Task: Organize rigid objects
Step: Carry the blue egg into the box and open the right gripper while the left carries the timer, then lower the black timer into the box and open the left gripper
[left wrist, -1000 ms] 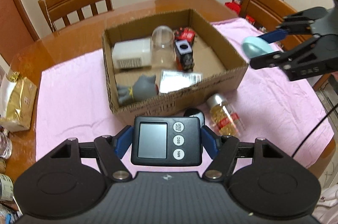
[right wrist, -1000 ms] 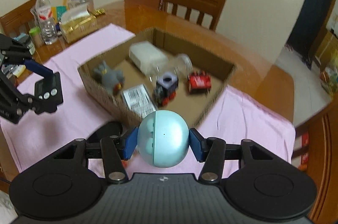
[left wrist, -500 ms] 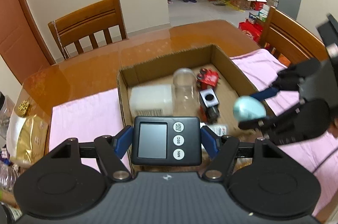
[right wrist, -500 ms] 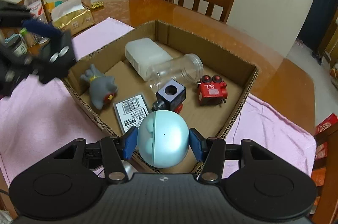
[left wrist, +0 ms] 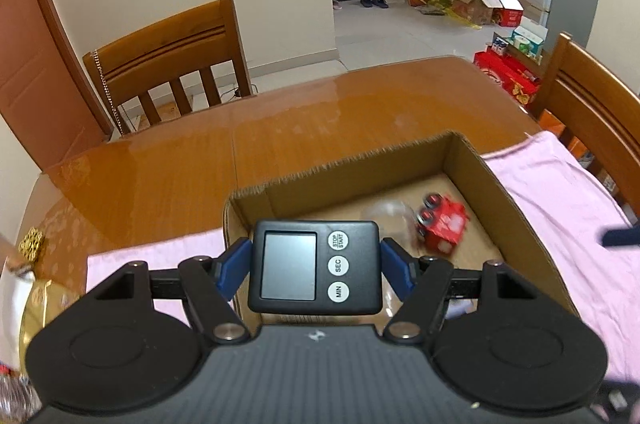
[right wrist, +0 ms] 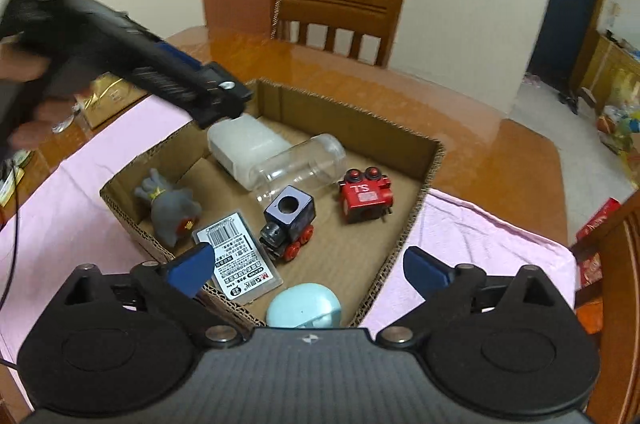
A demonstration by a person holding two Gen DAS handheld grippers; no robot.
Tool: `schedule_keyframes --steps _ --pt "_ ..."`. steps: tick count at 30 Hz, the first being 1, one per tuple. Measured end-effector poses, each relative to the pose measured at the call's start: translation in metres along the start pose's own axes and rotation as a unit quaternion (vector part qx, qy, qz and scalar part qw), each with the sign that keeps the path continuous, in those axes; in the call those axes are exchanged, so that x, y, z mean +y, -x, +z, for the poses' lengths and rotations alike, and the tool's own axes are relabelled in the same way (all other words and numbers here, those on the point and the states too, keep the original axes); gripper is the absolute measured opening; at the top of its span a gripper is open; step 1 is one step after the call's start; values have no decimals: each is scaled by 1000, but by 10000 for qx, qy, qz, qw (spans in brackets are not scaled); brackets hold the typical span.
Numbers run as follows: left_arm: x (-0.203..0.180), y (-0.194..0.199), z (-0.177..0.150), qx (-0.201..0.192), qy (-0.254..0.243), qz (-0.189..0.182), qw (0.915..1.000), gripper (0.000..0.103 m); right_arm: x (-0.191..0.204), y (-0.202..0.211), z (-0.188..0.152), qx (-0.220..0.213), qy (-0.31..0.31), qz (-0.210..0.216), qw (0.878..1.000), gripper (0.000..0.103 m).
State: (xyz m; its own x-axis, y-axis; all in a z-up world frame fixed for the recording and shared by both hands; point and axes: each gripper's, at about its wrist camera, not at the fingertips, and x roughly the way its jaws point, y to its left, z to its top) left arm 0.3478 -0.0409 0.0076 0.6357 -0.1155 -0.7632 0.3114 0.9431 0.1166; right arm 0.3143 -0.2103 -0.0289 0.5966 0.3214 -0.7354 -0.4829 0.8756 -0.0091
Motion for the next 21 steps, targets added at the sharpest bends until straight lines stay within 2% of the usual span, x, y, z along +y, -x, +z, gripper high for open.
schedule_keyframes --steps 8,9,10,11,13,16,21 --pt "7 -36 26 46 41 172 9998 70 7 19 -10 -78 -275 -190 9994 103" --pt "7 -39 27 44 64 221 9997 75 8 19 -12 -53 -287 -207 9994 103" --pt "7 -40 27 36 72 247 9997 87 9 20 -13 -31 -302 -236 9993 103" --pt "8 -41 28 20 84 277 9996 92 10 21 -14 -27 -318 -270 9991 103" --pt "10 -38 27 -51 155 336 9993 94 11 23 -16 -40 -385 -307 9988 103" --pt "11 -25 20 -85 240 104 9996 94 10 27 -21 -57 -526 -357 9980 103" --pt "7 6 1 -212 73 148 9996 96 12 30 -33 -2 -732 -422 9964 103"
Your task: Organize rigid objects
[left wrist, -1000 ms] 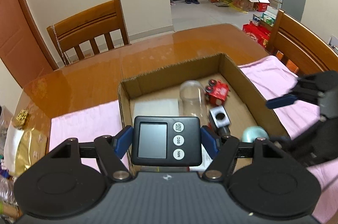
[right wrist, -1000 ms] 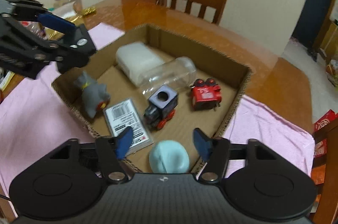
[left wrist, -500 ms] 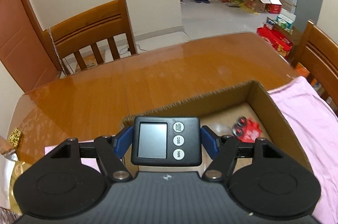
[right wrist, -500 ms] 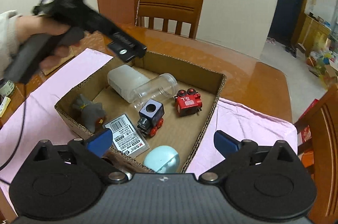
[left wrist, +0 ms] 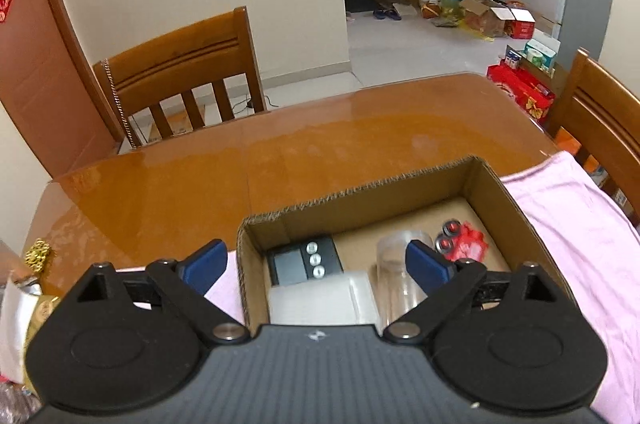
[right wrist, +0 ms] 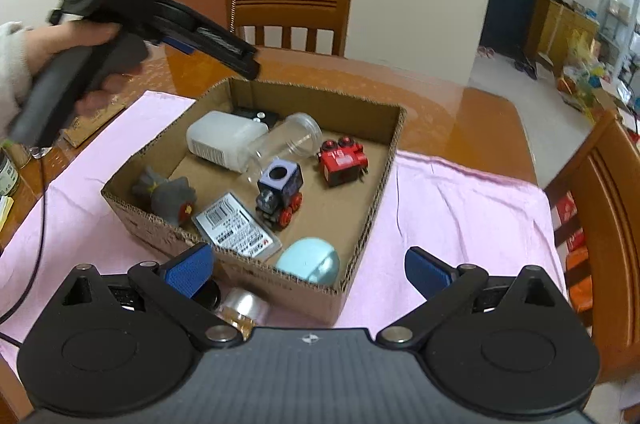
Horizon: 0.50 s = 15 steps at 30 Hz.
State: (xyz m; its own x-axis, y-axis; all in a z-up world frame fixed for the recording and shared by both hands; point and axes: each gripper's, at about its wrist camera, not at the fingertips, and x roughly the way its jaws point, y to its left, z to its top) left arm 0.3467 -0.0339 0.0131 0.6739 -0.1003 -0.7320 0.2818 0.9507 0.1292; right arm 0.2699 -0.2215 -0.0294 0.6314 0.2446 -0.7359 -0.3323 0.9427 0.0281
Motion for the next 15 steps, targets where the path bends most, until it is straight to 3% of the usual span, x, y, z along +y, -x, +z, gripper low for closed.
schedule_keyframes --steps 15 --pt "6 80 -80 -75 448 262 9986 100 30 -2 -42 255 -344 -160 9990 103"
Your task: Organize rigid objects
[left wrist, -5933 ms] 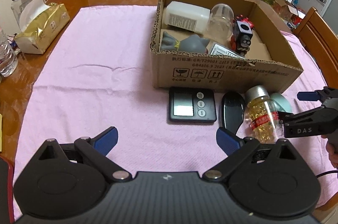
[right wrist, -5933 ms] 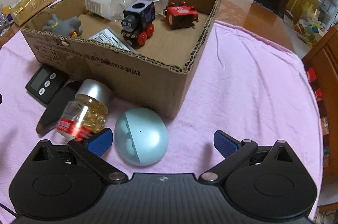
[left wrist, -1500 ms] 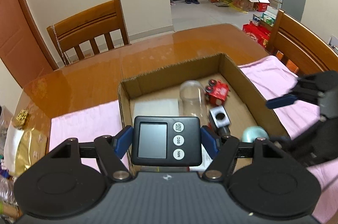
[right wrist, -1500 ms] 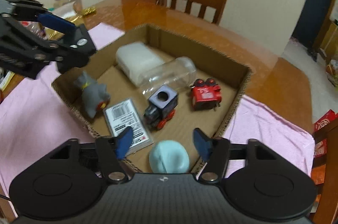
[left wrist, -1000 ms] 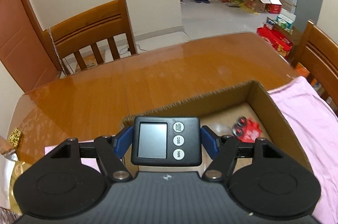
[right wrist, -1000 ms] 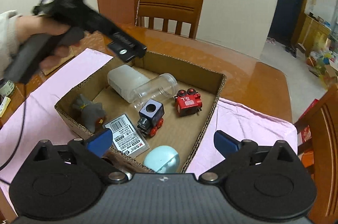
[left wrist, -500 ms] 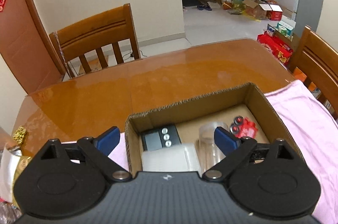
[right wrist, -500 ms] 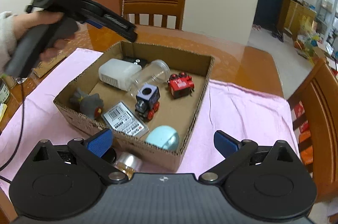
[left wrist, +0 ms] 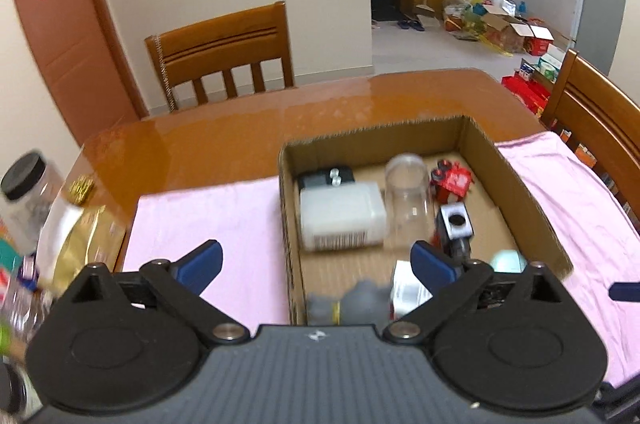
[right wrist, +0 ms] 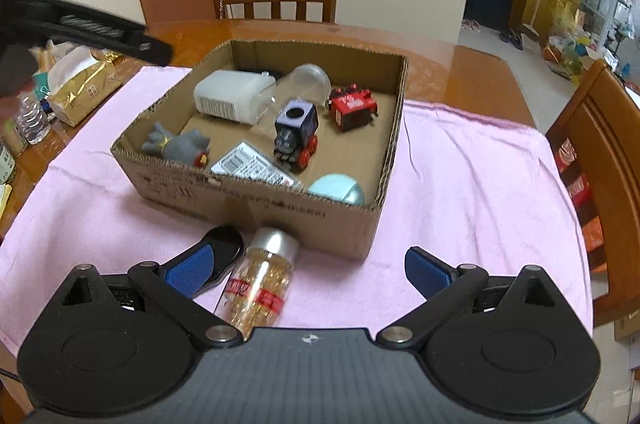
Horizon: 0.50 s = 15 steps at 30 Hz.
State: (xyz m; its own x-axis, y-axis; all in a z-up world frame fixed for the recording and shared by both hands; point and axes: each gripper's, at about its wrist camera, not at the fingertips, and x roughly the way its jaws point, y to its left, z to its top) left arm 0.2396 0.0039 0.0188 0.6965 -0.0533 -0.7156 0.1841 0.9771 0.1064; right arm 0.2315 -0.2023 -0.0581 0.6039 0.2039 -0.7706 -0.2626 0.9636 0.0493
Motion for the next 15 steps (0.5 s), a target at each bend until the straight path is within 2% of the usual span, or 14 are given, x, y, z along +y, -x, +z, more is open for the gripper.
schedule_keyframes --steps 8,15 --pt "-3 15 -41 114 149 -165 9997 100 19 7 -14 43 -241 -87 9997 103" --pt "-15 8 -72 250 293 -110 9992 100 17 -9 -23 104 59 31 9999 103"
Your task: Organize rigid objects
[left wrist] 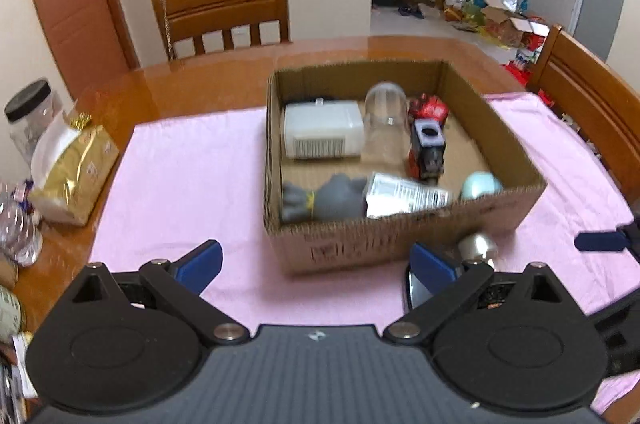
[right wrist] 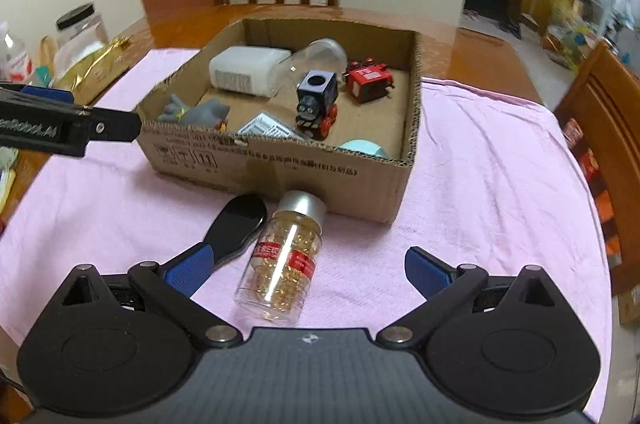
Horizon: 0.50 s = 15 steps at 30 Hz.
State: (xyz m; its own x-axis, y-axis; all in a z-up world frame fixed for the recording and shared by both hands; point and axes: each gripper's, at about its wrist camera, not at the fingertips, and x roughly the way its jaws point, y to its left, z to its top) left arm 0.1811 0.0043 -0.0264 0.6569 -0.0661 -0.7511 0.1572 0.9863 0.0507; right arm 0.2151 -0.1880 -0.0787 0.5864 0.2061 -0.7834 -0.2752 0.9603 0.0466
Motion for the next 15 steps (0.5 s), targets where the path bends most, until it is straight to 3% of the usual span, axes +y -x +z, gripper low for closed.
schedule_keyframes --steps 3,7,15 --pt "-5 -7 -17 177 206 84 9996 100 -3 -17 -3 165 118 18 9998 103" --pt "-12 -11 -36 384 372 276 9982 100 -2 -35 -11 358 241 372 9984 103" --pt "-35 -25 -45 642 152 193 9976 100 0 -58 -17 445 561 446 9964 103"
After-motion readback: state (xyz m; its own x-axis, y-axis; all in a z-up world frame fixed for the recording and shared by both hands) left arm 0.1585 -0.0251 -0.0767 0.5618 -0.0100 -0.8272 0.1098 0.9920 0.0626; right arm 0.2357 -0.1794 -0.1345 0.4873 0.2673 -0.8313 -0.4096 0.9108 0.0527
